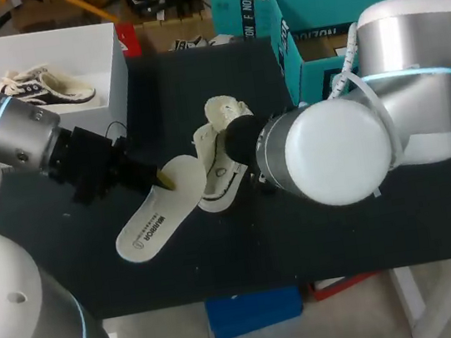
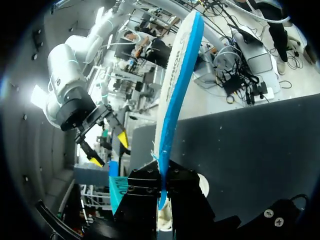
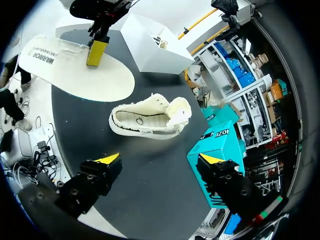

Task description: Take the shoe out of the shoebox, open the shoe tongue, remove and reinsert the insole, then place the shoe into the shoebox

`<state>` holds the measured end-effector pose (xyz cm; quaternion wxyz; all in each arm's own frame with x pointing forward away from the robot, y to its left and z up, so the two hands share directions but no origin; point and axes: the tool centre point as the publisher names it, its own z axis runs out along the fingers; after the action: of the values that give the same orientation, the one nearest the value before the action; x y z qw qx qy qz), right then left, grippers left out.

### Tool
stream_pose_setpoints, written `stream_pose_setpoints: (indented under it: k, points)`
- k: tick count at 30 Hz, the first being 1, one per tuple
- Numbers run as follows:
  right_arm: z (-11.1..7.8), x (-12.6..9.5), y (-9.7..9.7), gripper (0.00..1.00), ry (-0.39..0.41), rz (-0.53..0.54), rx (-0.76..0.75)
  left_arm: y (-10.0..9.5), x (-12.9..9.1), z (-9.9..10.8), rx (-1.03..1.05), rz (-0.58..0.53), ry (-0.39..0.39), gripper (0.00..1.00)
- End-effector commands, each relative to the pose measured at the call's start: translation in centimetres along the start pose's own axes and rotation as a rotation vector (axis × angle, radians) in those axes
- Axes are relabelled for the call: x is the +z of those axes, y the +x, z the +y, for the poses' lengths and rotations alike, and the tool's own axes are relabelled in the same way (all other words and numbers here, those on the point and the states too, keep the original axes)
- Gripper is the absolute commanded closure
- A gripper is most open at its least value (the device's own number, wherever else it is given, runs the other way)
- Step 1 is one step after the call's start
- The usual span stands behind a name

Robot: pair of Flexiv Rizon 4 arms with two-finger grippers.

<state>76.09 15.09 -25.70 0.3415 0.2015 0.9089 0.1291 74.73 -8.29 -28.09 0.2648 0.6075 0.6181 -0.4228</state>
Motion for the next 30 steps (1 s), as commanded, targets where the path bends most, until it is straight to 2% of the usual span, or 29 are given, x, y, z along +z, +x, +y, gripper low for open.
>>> stream_pose_setpoints:
  k: [1,9,16,23,30]
  points:
    - [-0.5,0.0,-0.1,0.0,-0.067,0.004,0.0,0.3,0.2,1.3,-0.026,0.046,0.032,1.0]
    - [-0.5,0.0,-0.1,0.0,-0.067,0.004,0.0,1.0,0.4,3.7,-0.057,0.119,0.062,1.0]
    - [-0.5,0.0,-0.1,0.0,-0.067,0.004,0.0,0.8,1.5,5.4,-0.058,0.153,0.097,1.0]
    - [-0.5,0.0,-0.1,0.0,-0.067,0.004,0.0,0.8,3.3,6.2,-0.06,0.19,0.139,1.0]
    - [-0.5,0.0,-0.1,0.0,-0.067,0.004,0.0,1.2,3.9,6.8,-0.053,0.24,0.141,1.0]
